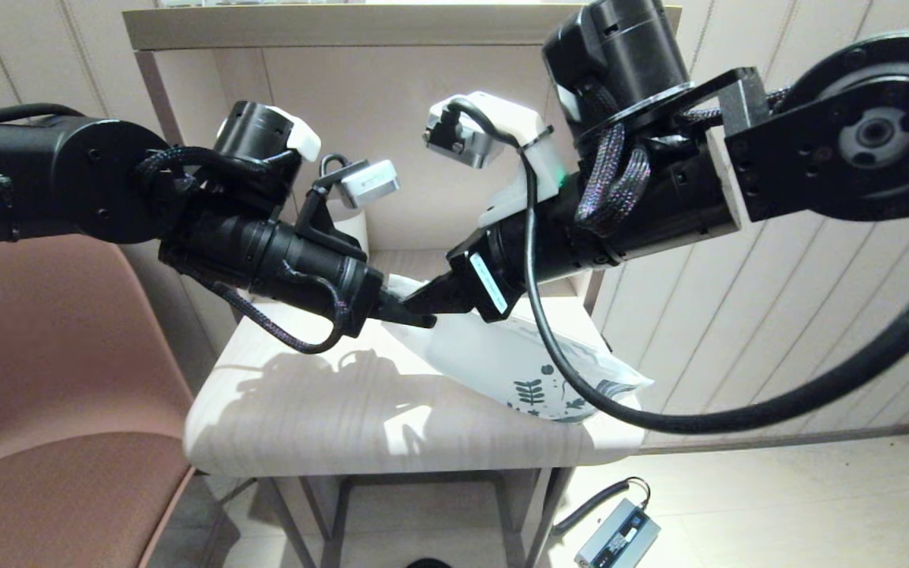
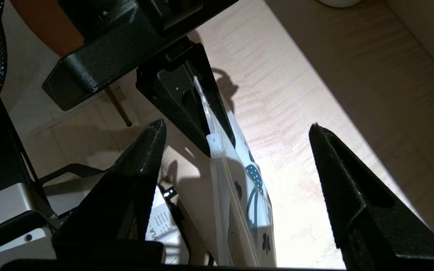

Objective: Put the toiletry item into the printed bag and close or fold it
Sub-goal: Close the strorage bag and place it on the desk

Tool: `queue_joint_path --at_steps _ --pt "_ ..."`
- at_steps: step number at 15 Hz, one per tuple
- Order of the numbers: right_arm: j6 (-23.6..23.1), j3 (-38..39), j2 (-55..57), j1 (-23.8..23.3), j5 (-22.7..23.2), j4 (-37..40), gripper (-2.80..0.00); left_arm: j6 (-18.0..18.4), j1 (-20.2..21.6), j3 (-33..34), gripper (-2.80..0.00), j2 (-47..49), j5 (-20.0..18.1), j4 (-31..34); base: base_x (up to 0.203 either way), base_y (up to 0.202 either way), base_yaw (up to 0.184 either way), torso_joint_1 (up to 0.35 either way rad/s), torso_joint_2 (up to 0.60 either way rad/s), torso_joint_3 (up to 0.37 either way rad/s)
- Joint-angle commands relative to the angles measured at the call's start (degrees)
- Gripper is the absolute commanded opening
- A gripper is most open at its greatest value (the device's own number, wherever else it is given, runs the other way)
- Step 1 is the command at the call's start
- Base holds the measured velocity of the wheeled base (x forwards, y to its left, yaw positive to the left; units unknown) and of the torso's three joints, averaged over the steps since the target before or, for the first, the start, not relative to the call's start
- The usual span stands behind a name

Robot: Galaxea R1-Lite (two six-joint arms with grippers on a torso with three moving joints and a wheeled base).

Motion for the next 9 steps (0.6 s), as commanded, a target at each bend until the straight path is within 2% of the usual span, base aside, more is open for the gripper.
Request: queue_joint_path --at_steps 1,4,5,9 --pt "-0.22 -0.44 0.55 0.04 0.09 0.11 0.0 0.07 0.0 0.01 -2.8 0.12 -0.23 0.16 0.0 0.0 0.0 0.0 0.0 0.0" --pt "-0.23 -0.32 0.73 0.02 0.09 0.2 0.0 0.07 0.0 0.01 -2.8 0.12 -0.23 0.16 0.0 0.0 0.0 0.0 0.0 0.0" --pt "-0.3 -0.35 0.8 0.02 0.09 0.2 -2.8 0.09 0.0 -0.01 -2.8 0.12 -0.23 0.16 0.0 0.0 0.0 0.0 0.0 0.0" --pt "-0.3 -0.44 1.08 0.02 0.09 0.2 -2.8 0.16 0.0 0.01 -2.8 0.12 -0.23 0.16 0.0 0.0 0.0 0.0 0.0 0.0"
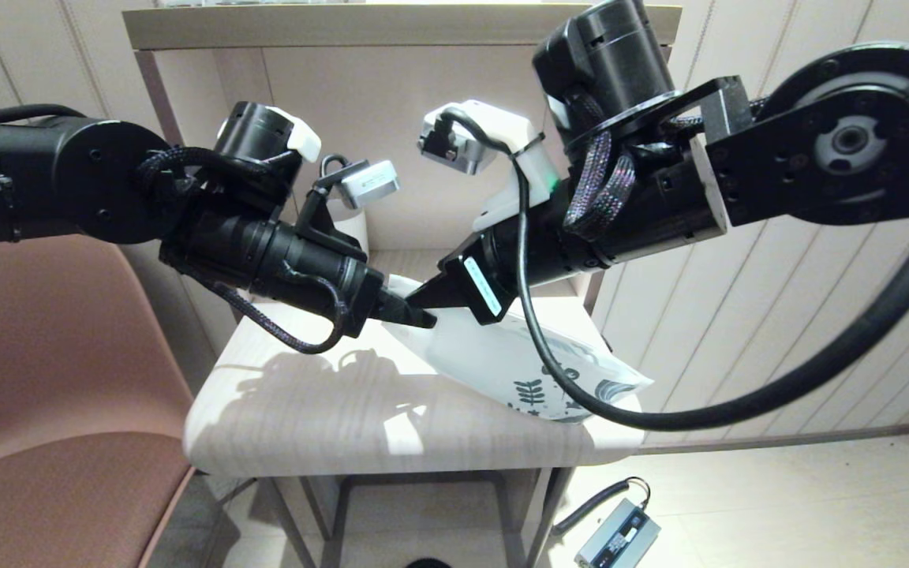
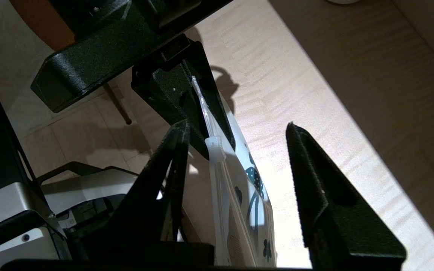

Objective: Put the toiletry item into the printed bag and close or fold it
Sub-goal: Close the strorage bag and place it on the desk

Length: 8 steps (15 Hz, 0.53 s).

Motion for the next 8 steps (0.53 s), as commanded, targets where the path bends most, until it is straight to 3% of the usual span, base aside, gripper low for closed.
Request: queue_joint_path --at_steps 1,8 --pt "-0.11 -0.1 0.16 0.04 0.07 0.16 -2.8 0.11 -0.01 0.01 -2.8 0.1 -0.23 0.15 0.0 0.0 0.0 0.0 0.0 0.0" --pt "-0.11 -0.1 0.07 0.13 0.07 0.16 -2.8 1.1 -0.01 0.1 -2.8 0.28 -0.32 0.24 0.0 0.0 0.0 0.0 0.0 0.0"
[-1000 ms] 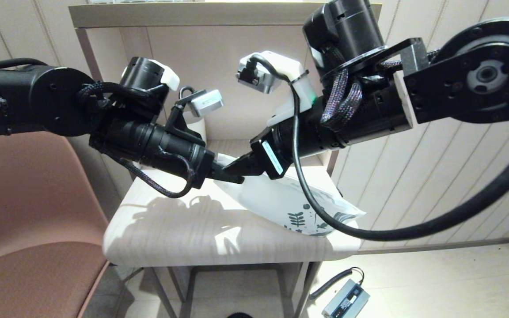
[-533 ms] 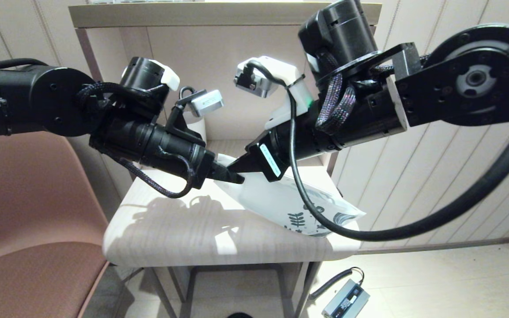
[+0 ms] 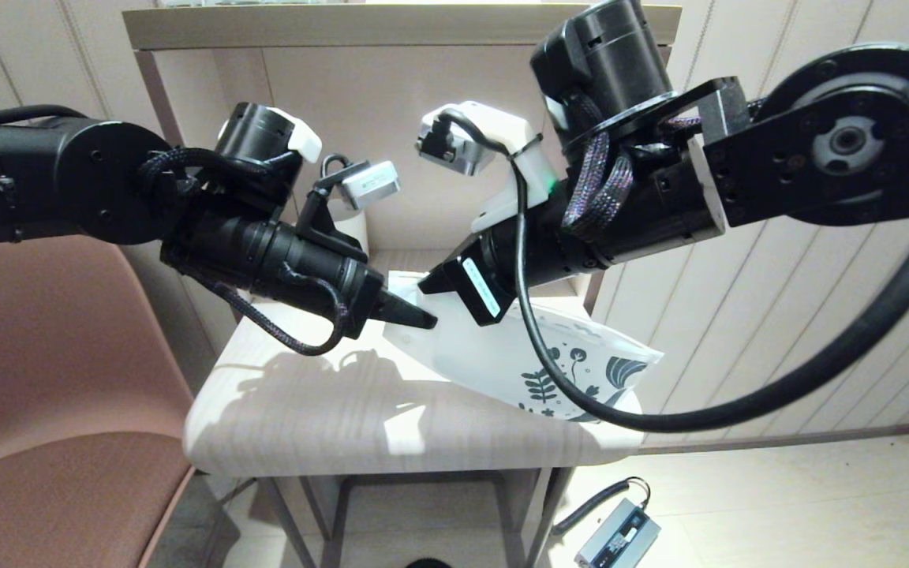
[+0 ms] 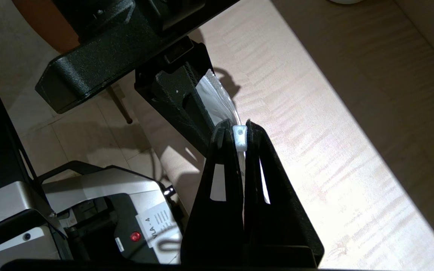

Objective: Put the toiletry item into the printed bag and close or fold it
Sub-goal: Close the strorage bag and place it on the desk

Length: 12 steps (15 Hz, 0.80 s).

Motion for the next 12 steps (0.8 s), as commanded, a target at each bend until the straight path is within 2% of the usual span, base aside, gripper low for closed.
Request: queue_joint_path --at_steps 1,12 --pt "-0.16 0.49 -0.04 0.05 0.07 0.11 -2.8 0.18 0.0 0.03 -2.8 0.15 -0.23 0.23 0.0 0.0 0.0 0.0 0.0 0.0" --pt "-0.35 7.67 -4.92 -2.23 -0.02 0.11 -2.8 0.18 0.0 0.03 -2.8 -0.03 -0.23 0.23 0.0 0.0 0.0 0.0 0.0 0.0"
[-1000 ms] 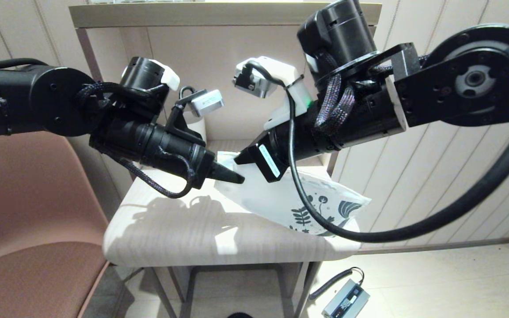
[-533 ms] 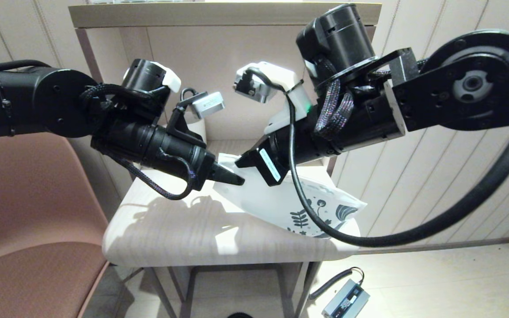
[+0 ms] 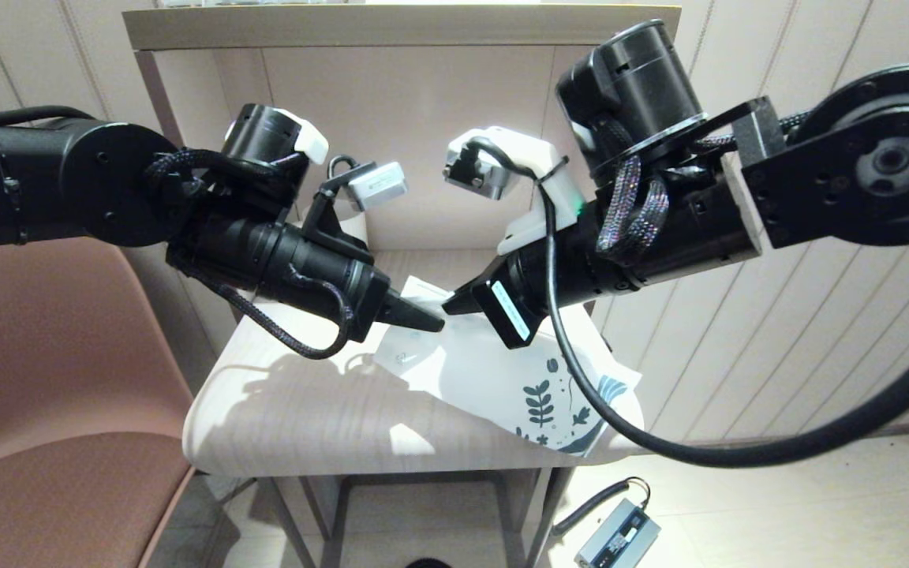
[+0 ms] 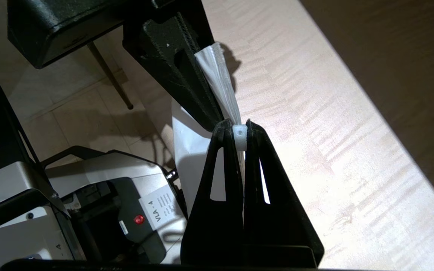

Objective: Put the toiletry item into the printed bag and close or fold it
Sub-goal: Close the strorage bag and place it on the desk

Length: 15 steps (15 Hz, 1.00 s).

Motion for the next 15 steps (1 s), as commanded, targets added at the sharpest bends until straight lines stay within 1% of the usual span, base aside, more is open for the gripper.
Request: queue_joint_path --at_steps 1,9,12,15 --pt "-0.1 0.55 -1.13 -0.28 0.0 0.15 -2.8 0.07 0.03 0.07 -2.8 -0.08 -0.1 0.25 0.0 0.0 0.0 0.0 0.0 0.0" --pt "-0.16 3.81 -4.27 -1.42 0.09 0.15 -2.8 -0.46 0.18 -0.45 -2.8 -0.34 -0.18 -0.02 0.0 0.0 0.0 0.0 0.0 0.0" --pt "-0.16 4.26 -5.18 -1.42 0.07 0.23 -2.8 -0.54 1.47 -0.85 -2.8 -0.87 -0.58 -0.19 0.0 0.0 0.0 0.0 0.0 0.0" --pt "-0.16 6.62 -6.66 -2.46 0.09 0.15 -2.8 -0.72 2.66 -1.39 -2.8 -1.04 -0.93 -0.19 0.0 0.0 0.0 0.0 0.0 0.0"
